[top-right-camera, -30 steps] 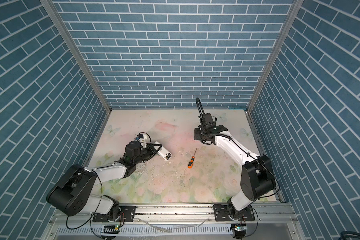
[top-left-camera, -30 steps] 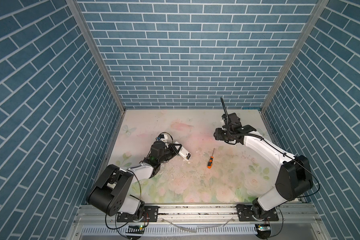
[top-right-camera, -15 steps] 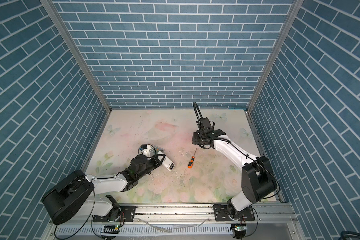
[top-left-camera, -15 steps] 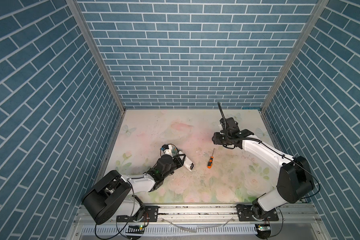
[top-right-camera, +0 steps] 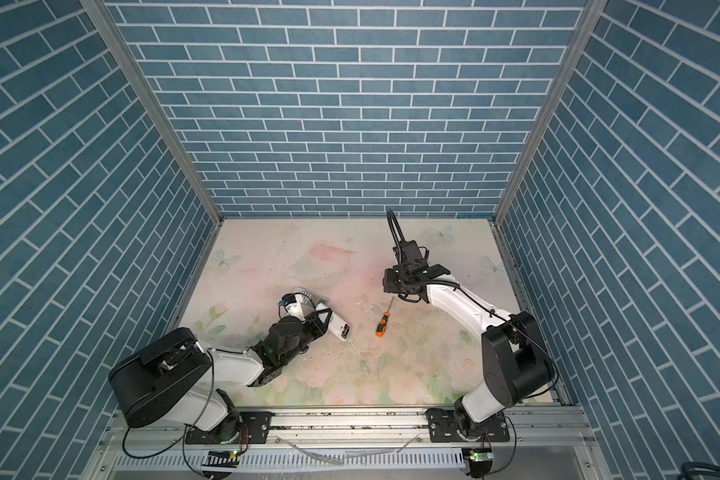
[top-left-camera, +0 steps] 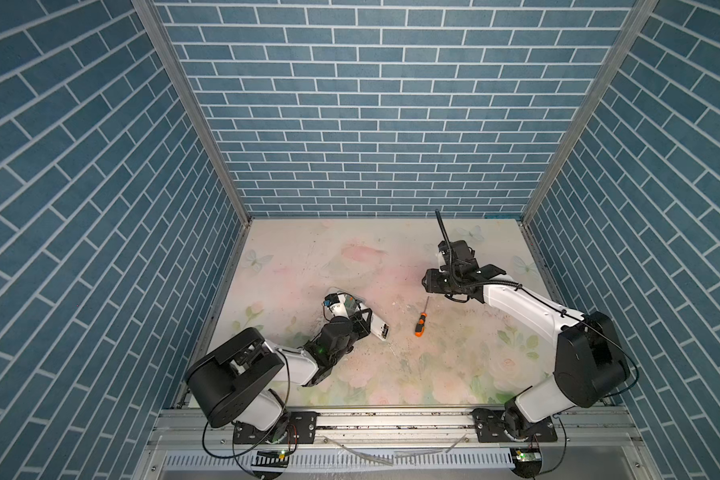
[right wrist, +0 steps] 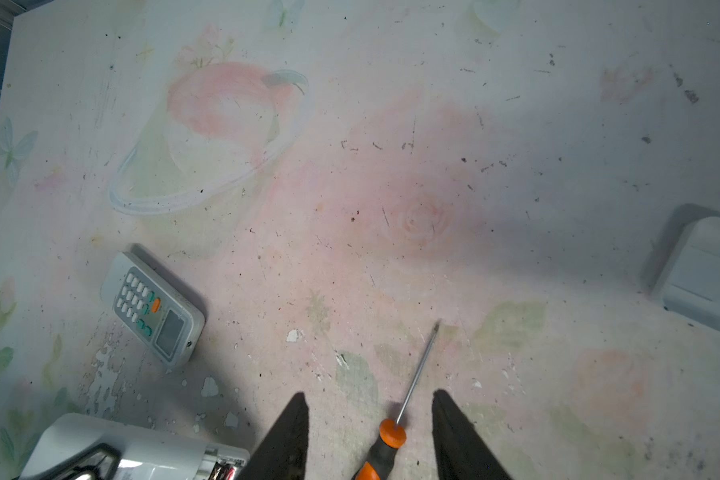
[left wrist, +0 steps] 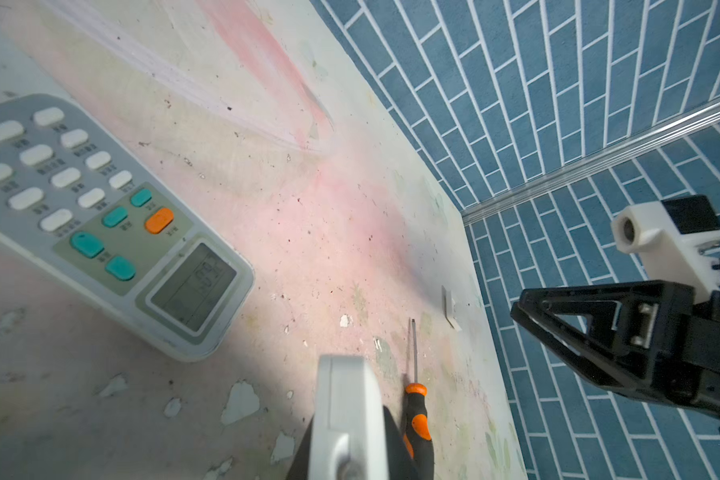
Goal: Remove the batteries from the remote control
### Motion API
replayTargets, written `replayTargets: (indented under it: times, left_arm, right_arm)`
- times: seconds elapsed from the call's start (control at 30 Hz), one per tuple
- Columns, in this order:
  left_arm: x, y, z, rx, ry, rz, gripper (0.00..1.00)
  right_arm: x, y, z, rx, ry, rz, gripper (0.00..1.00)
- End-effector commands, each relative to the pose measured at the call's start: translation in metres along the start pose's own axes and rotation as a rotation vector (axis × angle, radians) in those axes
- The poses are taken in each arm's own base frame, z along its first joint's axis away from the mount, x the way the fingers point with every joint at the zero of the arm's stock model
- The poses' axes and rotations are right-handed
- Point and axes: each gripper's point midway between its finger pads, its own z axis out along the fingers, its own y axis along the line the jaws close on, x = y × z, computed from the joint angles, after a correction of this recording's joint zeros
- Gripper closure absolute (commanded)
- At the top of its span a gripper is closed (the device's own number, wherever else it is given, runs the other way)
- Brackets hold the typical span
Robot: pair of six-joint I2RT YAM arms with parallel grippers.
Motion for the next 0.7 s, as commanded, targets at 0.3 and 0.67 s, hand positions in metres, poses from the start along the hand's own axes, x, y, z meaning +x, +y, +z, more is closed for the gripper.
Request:
replayTargets:
  times: [0.3,0.67]
  left_arm:
    - [0.007,0.008,-0.004,0.03,-0.045,-0.018,0.9]
    - [0.017,0.03,-0.019,-0.043,-0.023,0.013,0.64]
  right_arm:
    - [0.01,0.002,-0.004,-0.022,-0.006,0.041,0.51]
    - [0.016,0.007,-0.003,-0.018,-0.006,0.038,0.51]
